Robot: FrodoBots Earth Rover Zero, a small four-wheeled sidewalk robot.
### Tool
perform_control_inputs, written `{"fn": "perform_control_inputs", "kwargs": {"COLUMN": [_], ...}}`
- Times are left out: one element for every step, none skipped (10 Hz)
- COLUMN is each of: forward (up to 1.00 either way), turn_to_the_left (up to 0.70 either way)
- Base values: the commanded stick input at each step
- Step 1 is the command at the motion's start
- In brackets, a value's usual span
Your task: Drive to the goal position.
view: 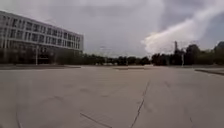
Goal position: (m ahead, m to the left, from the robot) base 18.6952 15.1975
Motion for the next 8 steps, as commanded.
{"fn": "perform_control_inputs", "kwargs": {"forward": [1.0,1.0,1.0,1.0,1.0,1.0,1.0,1.0], "turn_to_the_left": [0.27,0.27,0.0,0.0,0.0,0.0,0.0,0.0]}}
